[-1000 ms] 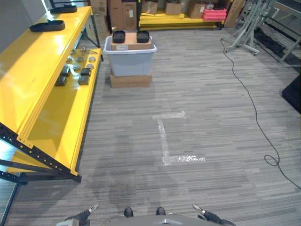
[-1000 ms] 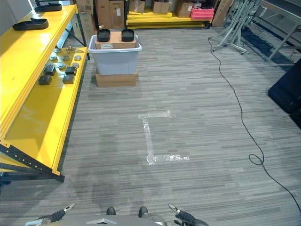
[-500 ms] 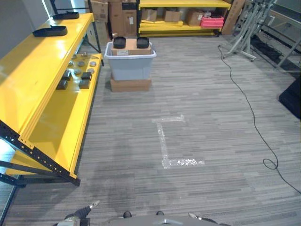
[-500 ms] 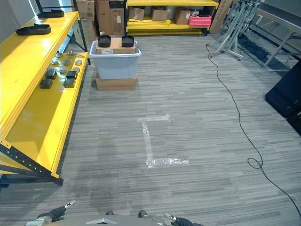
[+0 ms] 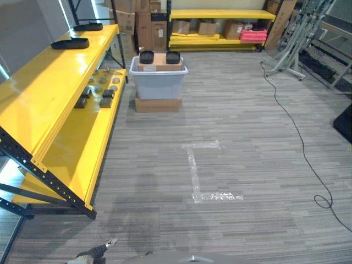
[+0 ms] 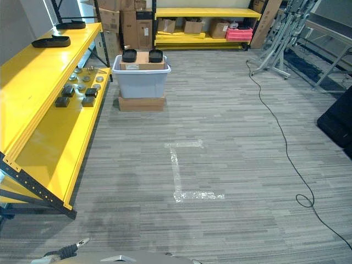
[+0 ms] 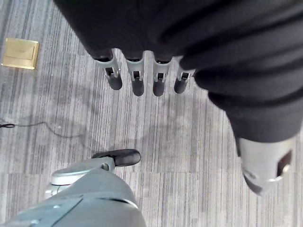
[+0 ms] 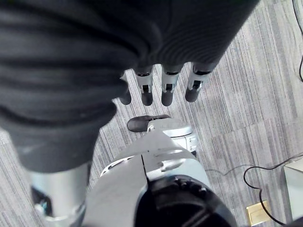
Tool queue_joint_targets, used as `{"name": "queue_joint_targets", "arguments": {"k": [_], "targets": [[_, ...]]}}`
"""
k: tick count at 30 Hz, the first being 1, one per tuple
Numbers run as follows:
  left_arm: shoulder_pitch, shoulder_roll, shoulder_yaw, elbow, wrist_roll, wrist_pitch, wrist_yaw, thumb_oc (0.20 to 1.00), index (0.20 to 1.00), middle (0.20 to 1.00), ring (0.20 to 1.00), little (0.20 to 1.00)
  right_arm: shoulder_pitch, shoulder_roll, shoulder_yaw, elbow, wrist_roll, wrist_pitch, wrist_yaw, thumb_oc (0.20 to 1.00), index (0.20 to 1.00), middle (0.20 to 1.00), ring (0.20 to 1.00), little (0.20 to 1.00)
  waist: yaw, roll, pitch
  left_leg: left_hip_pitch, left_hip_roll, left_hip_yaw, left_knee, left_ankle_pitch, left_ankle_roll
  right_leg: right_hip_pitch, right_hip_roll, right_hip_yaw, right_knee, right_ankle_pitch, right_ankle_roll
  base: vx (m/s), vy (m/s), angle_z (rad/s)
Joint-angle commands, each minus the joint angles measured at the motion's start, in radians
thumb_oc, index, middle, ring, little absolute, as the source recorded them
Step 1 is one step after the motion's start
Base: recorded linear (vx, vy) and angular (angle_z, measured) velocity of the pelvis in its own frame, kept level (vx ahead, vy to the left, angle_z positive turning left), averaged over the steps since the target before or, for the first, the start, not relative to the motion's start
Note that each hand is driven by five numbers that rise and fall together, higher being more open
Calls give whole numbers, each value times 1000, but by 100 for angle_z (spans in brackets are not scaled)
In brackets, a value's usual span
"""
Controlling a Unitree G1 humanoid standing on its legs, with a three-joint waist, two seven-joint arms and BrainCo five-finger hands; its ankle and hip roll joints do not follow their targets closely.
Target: Move parts from the plastic box to the shelf.
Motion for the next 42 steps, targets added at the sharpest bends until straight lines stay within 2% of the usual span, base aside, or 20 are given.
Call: {"name": "queue_joint_targets", "arguments": {"k": [1, 2, 3, 4, 5, 8, 9, 11, 12, 13, 16, 22, 24, 26, 28, 29, 35, 37, 40, 42], "targets": [[-63, -2, -13, 62, -26, -22, -10, 1000, 1000, 1000, 1000, 1000, -51, -1, 1, 57, 73, -12, -48, 1000, 1000, 1000, 1000, 1000, 4, -1, 31, 21, 15, 50, -2, -112, -20, 20, -45, -39, 14, -104, 69, 0, 0, 0], [-66, -3, -16, 55, -30, -36, -7, 1000, 1000, 1000, 1000, 1000, -55, -1, -6, 53, 68, -54, -57, 1000, 1000, 1000, 1000, 1000, 4, -1, 32, 21, 15, 50, -2, -111, -20, 18, -46, -38, 15, -103, 69, 0, 0, 0], [-67, -3, -16, 53, -24, -41, -7, 1000, 1000, 1000, 1000, 1000, -55, -1, -7, 51, 66, -61, -63, 1000, 1000, 1000, 1000, 1000, 5, -1, 32, 21, 15, 50, -2, -111, -20, 18, -46, -38, 15, -102, 69, 0, 0, 0], [-79, -8, -33, 40, -32, -80, -15, 1000, 1000, 1000, 1000, 1000, -65, -2, 0, 25, 57, -147, -104, 1000, 1000, 1000, 1000, 1000, 6, -3, 36, 20, 14, 47, -2, -109, -18, 17, -47, -40, 19, -101, 69, 0, 0, 0], [-81, -8, -34, 37, -42, -86, -18, 1000, 1000, 1000, 1000, 1000, -67, -2, 2, 17, 63, -183, -108, 1000, 1000, 1000, 1000, 1000, 6, -3, 37, 21, 14, 46, -2, -110, -17, 18, -47, -40, 18, -101, 69, 0, 0, 0], [-94, -10, -47, 6, -89, -119, -14, 1000, 1000, 1000, 1000, 1000, -74, -4, 10, -48, 96, -233, -144, 1000, 1000, 1000, 1000, 1000, 2, -5, 39, 21, 13, 47, -2, -112, -15, 16, -49, -36, 19, -100, 71, 6, 10, 0], [-105, -12, -48, -11, -113, -153, -18, 1000, 1000, 1000, 1000, 1000, -77, -10, 20, -76, 48, -286, -159, 1000, 1000, 1000, 1000, 1000, -2, -7, 41, 21, 13, 49, -2, -113, -12, 12, -51, -34, 23, -99, 72, 18, 33, -1], [-108, -16, -50, -19, -121, -175, -14, 1000, 1000, 1000, 1000, 1000, -81, -11, 26, -84, 10, -307, -166, 1000, 1000, 1000, 1000, 1000, -1, -8, 42, 21, 13, 50, -2, -113, -11, 12, -51, -34, 23, -99, 72, 20, 15, 0], [-109, -21, -46, -50, -160, -217, -4, 1000, 1000, 1000, 1000, 1000, -87, -18, 43, -108, -40, -380, -202, 1000, 1000, 1000, 1000, 1000, 3, -11, 46, 24, 13, 52, -2, -114, -9, 13, -54, -36, 23, -95, 73, 44, 33, 1], [-108, -19, -46, -64, -168, -227, -3, 1000, 1000, 1000, 1000, 1000, -89, -21, 48, -124, -25, -393, -206, 1000, 1000, 1000, 1000, 1000, 4, -12, 47, 25, 13, 53, -2, -114, -9, 13, -55, -36, 22, -93, 74, 55, 50, 1], [-104, -6, -38, -136, -166, -228, 10, 1000, 1000, 1000, 1000, 1000, -87, -31, 58, -219, 15, -385, -226, 1000, 1000, 1000, 1000, 1000, 4, -18, 55, 31, 9, 57, -1, -115, 0, 6, -62, -25, 33, -92, 77, 27, 58, 0], [-107, 10, -35, -152, -136, -235, 8, 1000, 1000, 1000, 1000, 1000, -93, -46, 65, -222, -44, -390, -236, 1000, 1000, 1000, 1000, 1000, 5, -22, 73, 33, -3, 54, 25, -135, 24, -13, -80, -10, 90, -101, 84, 53, 103, -2], [-115, 22, -42, -145, -121, -226, 4, 1000, 1000, 1000, 1000, 1000, -109, -48, 63, -189, -53, -379, -282, 1000, 1000, 1000, 1000, 1000, 8, -20, 86, 28, -6, 52, 51, -145, 40, -46, -93, -5, 170, -109, 92, 94, 135, -2], [-120, 31, -45, -140, -114, -222, 2, 1000, 1000, 1000, 1000, 1000, -124, -49, 61, -169, -29, -378, -281, 1000, 1000, 1000, 1000, 1000, 11, -15, 99, 20, -1, 55, 67, -149, 51, -78, -104, -6, 257, -102, 100, 60, 79, -2], [-126, 41, -52, -131, -94, -218, -4, 1000, 1000, 1000, 1000, 1000, -136, -49, 52, -155, 7, -380, -272, 1000, 1000, 1000, 1000, 1000, 6, -9, 118, 15, 0, 52, 85, -157, 66, -141, -110, 6, 386, -69, 116, 111, 67, -13], [-124, 44, -53, -124, -98, -221, 2, 1000, 1000, 1000, 1000, 1000, -140, -47, 49, -155, -1, -378, -265, 1000, 1000, 1000, 1000, 1000, 1, -9, 126, 19, 0, 55, 88, -160, 67, -170, -111, 9, 406, -49, 125, 127, 40, -15], [-114, 60, -33, -119, -103, -189, 7, 1000, 1000, 1000, 1000, 1000, -132, -42, 61, -152, -85, -341, -279, 1000, 1000, 1000, 1000, 1000, -12, -26, 142, 50, -18, 68, 104, -196, 54, -218, -126, -33, 271, 23, 145, 223, -72, -8], [-103, 59, -22, -94, -113, -165, 11, 1000, 1000, 1000, 1000, 1000, -114, -43, 57, -119, -90, -299, -252, 1000, 1000, 1000, 1000, 1000, -35, -34, 147, 97, -32, 63, 94, -228, 53, -278, -136, -40, 216, 80, 172, 427, -158, -14], [-100, 47, -21, -58, -107, -160, 20, 1000, 1000, 1000, 1000, 1000, -99, -35, 54, -99, -119, -280, -230, 1000, 1000, 1000, 1000, 1000, -55, -37, 146, 112, -26, 54, 107, -244, 51, -290, -121, -24, 202, 63, 157, 379, -168, 5], [-100, 37, -21, -29, -107, -161, 29, 1000, 1000, 1000, 1000, 1000, -87, -36, 55, -77, -114, -282, -222, 1000, 1000, 1000, 1000, 1000, -68, -36, 135, 118, -17, 41, 125, -261, 47, -267, -95, -13, 188, 24, 120, 344, -209, 18]]}}
